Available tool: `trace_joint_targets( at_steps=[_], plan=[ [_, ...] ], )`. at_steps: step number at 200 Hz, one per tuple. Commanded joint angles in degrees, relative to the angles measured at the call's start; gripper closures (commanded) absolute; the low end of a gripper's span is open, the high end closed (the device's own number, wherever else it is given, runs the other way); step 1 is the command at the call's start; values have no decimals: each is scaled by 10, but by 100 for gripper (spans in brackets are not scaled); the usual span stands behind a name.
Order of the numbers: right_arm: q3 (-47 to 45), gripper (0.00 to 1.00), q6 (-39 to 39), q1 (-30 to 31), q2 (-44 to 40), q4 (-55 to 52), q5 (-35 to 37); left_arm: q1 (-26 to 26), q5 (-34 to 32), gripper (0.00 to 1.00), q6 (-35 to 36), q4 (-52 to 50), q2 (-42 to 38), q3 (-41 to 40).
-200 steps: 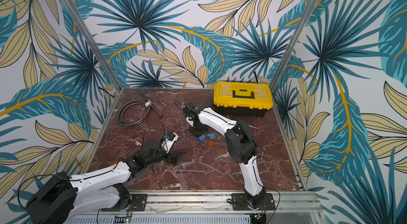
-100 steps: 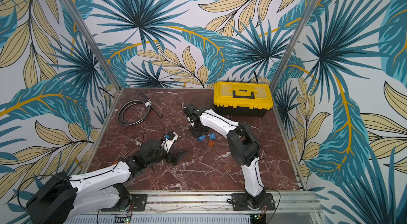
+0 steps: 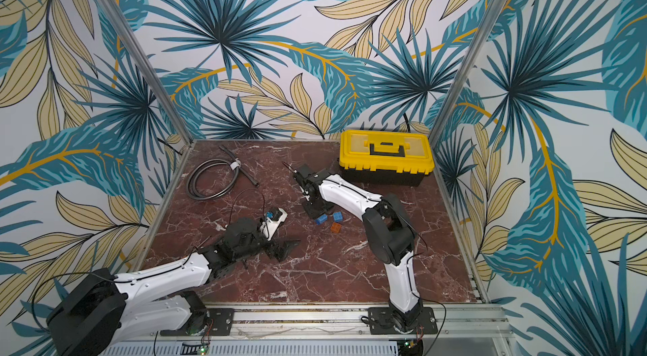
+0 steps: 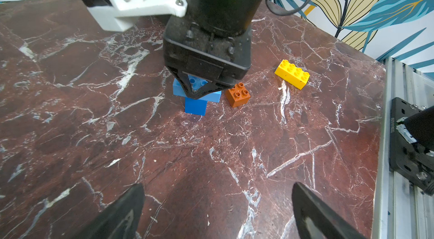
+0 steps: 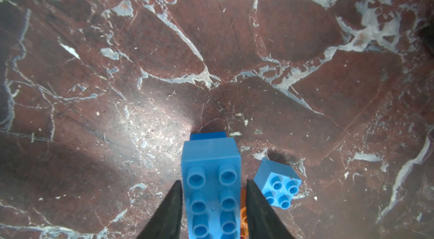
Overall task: Assemble the letter f with lego
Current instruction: Assemble the lego brick with the lego brick, then pick up the lego brick from the center of the board.
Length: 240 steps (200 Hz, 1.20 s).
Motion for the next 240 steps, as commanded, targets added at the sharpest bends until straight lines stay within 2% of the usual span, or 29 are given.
trace_joint_targets(
  at_steps=[1, 48, 100, 135, 182, 240],
  plan=[
    [-9, 50, 3, 0, -26, -3, 7, 3, 12, 1, 7, 0, -1, 12],
    [-6, 45, 14, -1, -53, -9, 23, 3, 47, 1, 18, 0, 1, 14],
    [-52, 44, 51, -16, -112, -12, 51, -1, 142, 1, 32, 0, 36, 35],
    [-110, 44, 69, -28, -140, 11, 58, -38, 90, 1, 25, 0, 88, 58],
    [-158, 45, 76, -45, -131, 49, 59, -81, 6, 1, 13, 0, 139, 85],
    [-174, 49, 73, -64, -99, 83, 39, -89, -18, 1, 10, 1, 153, 92]
  ],
)
